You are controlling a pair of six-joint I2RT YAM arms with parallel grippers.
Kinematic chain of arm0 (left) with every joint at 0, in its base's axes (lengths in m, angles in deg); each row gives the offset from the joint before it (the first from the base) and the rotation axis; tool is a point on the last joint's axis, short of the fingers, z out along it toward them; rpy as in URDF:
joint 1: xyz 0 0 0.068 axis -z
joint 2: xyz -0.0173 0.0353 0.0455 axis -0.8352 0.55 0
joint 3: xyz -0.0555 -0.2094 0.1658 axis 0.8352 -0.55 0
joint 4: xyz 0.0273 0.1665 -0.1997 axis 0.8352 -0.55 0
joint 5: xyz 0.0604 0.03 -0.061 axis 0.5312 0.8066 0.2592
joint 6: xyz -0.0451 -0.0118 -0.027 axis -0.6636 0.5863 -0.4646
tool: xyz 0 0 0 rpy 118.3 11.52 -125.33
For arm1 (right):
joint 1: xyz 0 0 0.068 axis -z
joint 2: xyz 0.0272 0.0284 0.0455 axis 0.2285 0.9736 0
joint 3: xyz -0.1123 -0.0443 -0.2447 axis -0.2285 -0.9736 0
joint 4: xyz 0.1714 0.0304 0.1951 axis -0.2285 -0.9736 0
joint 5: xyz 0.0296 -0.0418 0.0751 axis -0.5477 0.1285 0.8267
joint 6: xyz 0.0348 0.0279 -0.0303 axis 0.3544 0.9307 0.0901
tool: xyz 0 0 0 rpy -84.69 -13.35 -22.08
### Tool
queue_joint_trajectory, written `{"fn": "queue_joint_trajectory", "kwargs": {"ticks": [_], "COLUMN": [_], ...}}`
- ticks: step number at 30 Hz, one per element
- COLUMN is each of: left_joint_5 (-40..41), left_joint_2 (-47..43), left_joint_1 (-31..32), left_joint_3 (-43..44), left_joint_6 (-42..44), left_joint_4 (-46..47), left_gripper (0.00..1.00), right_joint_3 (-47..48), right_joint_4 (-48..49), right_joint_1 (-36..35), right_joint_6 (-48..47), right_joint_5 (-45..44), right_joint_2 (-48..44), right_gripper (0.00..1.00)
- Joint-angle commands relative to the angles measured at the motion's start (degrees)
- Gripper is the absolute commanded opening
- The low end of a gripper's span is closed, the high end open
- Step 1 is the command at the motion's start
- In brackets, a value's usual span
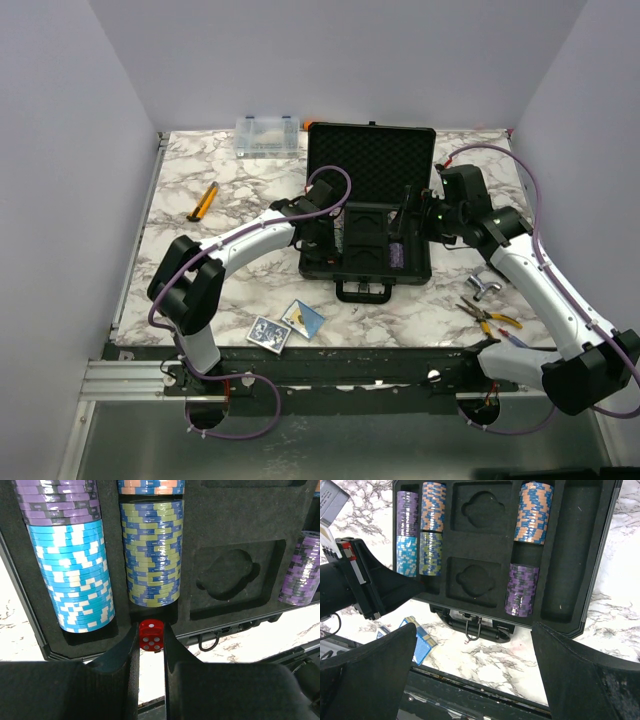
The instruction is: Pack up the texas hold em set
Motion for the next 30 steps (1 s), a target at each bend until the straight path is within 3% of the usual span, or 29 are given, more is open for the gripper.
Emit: {"fn": "queue_joint_trajectory", "kwargs": {"ticks": [1,14,30], "left_joint_5": [1.81,2.25,2.27], "left_joint_2": [0.0,-0.22,-0.25], "left_joint_1": [0.5,0.54,0.52], "left_joint_3": [-0.19,-0.29,1.91], "left_joint_6": [0.94,1.28,1.23], "left_joint_4": [-0.24,-0.33,-0.25], "left_gripper": [0.0,0.04,0.33], "right_joint_3": [-0.42,-0.8,-0.87], "right_joint_4": [-1.74,-1.03,-0.89], "right_joint_1": [-0.15,-0.2,-0.12], "right_joint_6": [-0.63,-0.28,0.16], "right_joint_5": [-0.03,0.24,-0.35], "right_joint_2": [-1.03,-0.53,-0.38], "right_gripper": [1.0,1.0,1.0]}}
